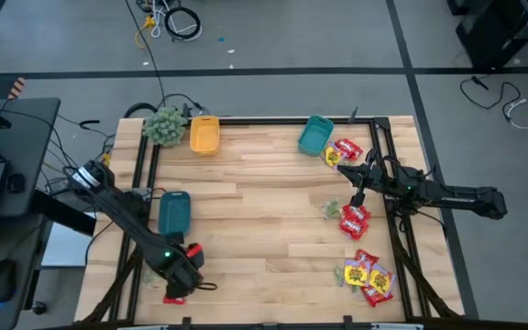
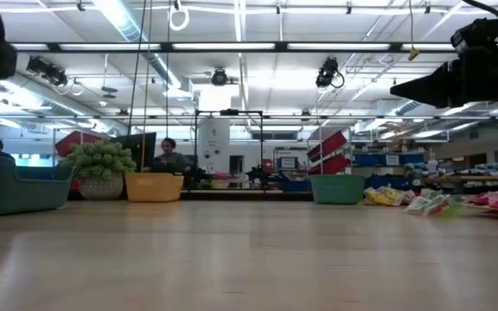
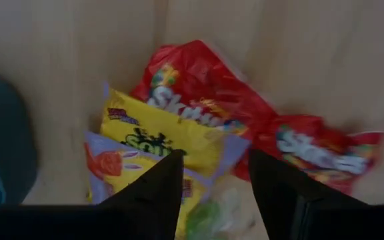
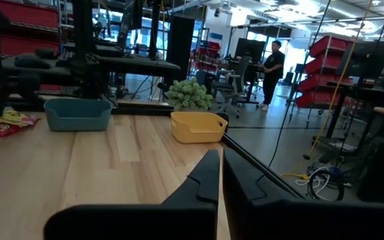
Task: Sort candy
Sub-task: Put the yellow candy pack into the blue bin
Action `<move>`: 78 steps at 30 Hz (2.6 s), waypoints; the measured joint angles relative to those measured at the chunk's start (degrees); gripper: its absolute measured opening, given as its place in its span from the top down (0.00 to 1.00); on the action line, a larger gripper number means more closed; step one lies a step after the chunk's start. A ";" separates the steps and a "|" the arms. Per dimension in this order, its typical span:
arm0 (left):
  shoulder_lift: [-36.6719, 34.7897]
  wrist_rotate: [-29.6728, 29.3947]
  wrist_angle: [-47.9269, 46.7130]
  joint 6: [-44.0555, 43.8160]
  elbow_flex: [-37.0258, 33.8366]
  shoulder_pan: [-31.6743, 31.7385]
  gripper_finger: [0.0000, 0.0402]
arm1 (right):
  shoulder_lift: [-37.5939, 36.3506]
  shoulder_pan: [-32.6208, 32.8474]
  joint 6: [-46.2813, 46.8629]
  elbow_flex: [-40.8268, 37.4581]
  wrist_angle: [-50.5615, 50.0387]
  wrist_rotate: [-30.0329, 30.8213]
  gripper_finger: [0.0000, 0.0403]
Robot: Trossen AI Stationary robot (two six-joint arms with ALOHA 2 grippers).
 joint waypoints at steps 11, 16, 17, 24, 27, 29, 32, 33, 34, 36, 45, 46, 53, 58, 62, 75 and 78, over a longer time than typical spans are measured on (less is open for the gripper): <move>2.99 -2.95 -0.16 1.86 -2.31 -0.02 0.66 | -0.02 0.01 0.00 0.01 0.07 0.00 0.98; 2.17 -3.10 -1.43 3.36 -1.80 0.00 0.93 | -0.02 0.00 0.00 0.00 0.12 0.00 0.99; 1.87 -3.25 -2.21 3.48 -1.25 0.01 0.96 | 0.00 0.01 0.00 -0.01 0.15 0.00 0.99; 0.26 -6.70 -14.45 4.00 7.22 1.16 0.99 | 0.00 0.01 0.00 0.00 0.37 0.00 0.98; 0.22 -8.01 -19.05 5.47 11.17 2.00 0.99 | 0.00 0.01 0.00 -0.01 0.39 0.00 0.98; 0.21 -9.17 -21.49 6.14 13.31 2.86 1.00 | -0.02 -0.01 0.00 0.01 0.40 0.00 0.99; 0.20 -11.29 -24.94 6.76 16.20 4.22 1.00 | -0.02 0.01 0.00 0.00 0.39 0.00 0.99; 0.20 -12.03 -25.91 6.84 16.93 4.80 1.00 | -0.02 0.01 0.00 0.01 0.38 -0.01 0.99; 0.19 -12.77 -26.31 7.11 17.45 5.34 1.00 | -0.02 0.00 0.00 0.00 0.38 0.00 0.98; 0.15 -13.31 -25.55 8.91 18.24 6.48 1.00 | -0.02 0.00 0.00 -0.01 0.39 0.00 0.98; 0.15 -13.21 -9.57 23.86 18.79 13.27 1.00 | -0.02 0.01 0.00 -0.01 0.42 -0.02 0.99; 0.15 -13.11 -8.40 25.28 18.79 14.01 0.99 | -0.02 0.00 0.00 0.00 0.42 0.00 0.99; 0.15 -12.48 -7.34 33.24 18.79 17.76 0.87 | -0.02 -0.01 0.00 -0.01 0.63 0.00 0.98; 0.15 -12.65 -5.61 35.64 18.48 18.68 0.83 | -0.02 0.01 0.00 -0.01 0.70 -0.02 0.99; 0.56 -12.72 -5.31 36.60 18.28 18.68 0.95 | -0.02 0.01 0.00 0.00 0.70 -0.01 0.98; 9.25 -10.95 -4.43 44.38 18.24 19.30 0.69 | -0.02 0.01 0.00 0.00 0.74 -0.02 0.98; 11.34 -10.97 -4.07 44.40 17.99 20.45 0.63 | -0.02 0.01 0.00 0.00 0.72 -0.02 0.98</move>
